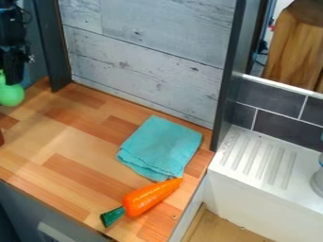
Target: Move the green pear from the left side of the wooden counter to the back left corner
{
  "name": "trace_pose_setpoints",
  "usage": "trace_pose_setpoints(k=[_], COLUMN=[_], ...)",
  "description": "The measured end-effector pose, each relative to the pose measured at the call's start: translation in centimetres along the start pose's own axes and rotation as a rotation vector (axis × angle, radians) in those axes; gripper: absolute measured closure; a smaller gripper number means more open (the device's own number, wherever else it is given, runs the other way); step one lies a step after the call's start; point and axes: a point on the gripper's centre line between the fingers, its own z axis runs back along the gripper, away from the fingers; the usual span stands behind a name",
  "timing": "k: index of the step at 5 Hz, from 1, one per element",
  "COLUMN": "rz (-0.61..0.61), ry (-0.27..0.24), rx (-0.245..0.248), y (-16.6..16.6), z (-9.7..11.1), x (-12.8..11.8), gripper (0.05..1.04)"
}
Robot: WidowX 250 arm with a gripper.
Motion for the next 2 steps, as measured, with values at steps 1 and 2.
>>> trace_pose_setpoints(k=[1,2], rz=[0.006,-0.011], ry=[-0.021,-0.062], rx=[-0.008,-0.027], y=[1.1,0.6], z=[-0.7,-2.8], x=[0.9,1.4], gripper=[0.635,0.635])
